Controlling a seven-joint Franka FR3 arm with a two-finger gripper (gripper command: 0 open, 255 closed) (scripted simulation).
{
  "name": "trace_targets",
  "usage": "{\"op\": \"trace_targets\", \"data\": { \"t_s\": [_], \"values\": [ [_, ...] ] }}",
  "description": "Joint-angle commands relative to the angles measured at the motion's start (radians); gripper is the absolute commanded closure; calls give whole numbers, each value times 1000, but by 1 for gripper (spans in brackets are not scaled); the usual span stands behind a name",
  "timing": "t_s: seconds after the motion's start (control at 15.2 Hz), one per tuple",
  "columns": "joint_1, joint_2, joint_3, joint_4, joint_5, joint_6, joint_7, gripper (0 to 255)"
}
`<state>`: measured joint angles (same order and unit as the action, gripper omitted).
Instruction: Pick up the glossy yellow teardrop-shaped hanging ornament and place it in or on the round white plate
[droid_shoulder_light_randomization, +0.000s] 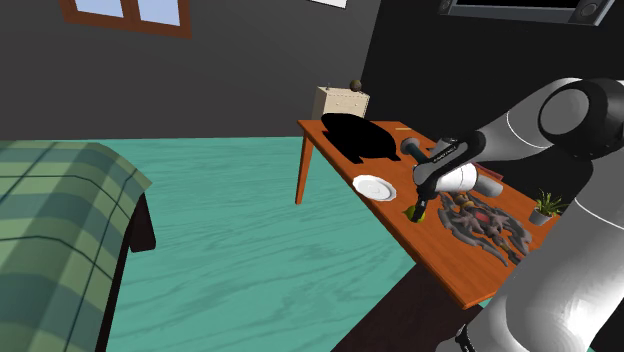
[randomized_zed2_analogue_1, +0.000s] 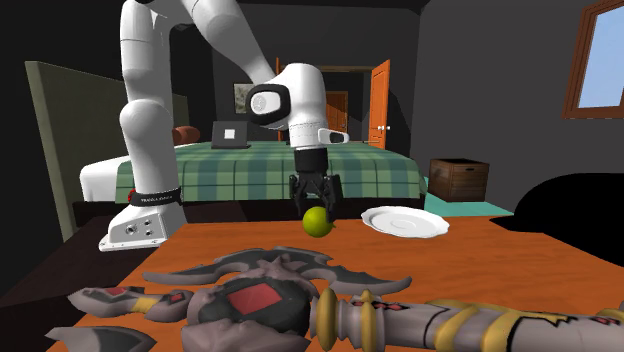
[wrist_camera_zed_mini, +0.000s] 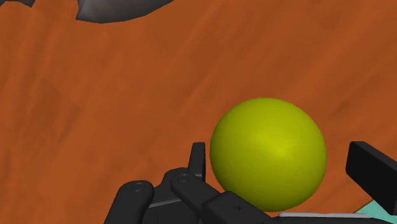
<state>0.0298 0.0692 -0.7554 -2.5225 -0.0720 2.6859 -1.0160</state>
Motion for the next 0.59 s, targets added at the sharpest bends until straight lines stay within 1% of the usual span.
{"op": "trace_targets", "data": {
  "t_s": [0.0, 0.26, 0.33, 0.53],
  "values": [
    [-1, 3, 1, 0, 5, 3, -4, 0],
    [-1, 3, 1, 0, 5, 2, -4, 0],
    [-1, 3, 1, 0, 5, 2, -4, 255],
    [0, 1, 0, 0, 1, 1, 0, 255]
  ]
}}
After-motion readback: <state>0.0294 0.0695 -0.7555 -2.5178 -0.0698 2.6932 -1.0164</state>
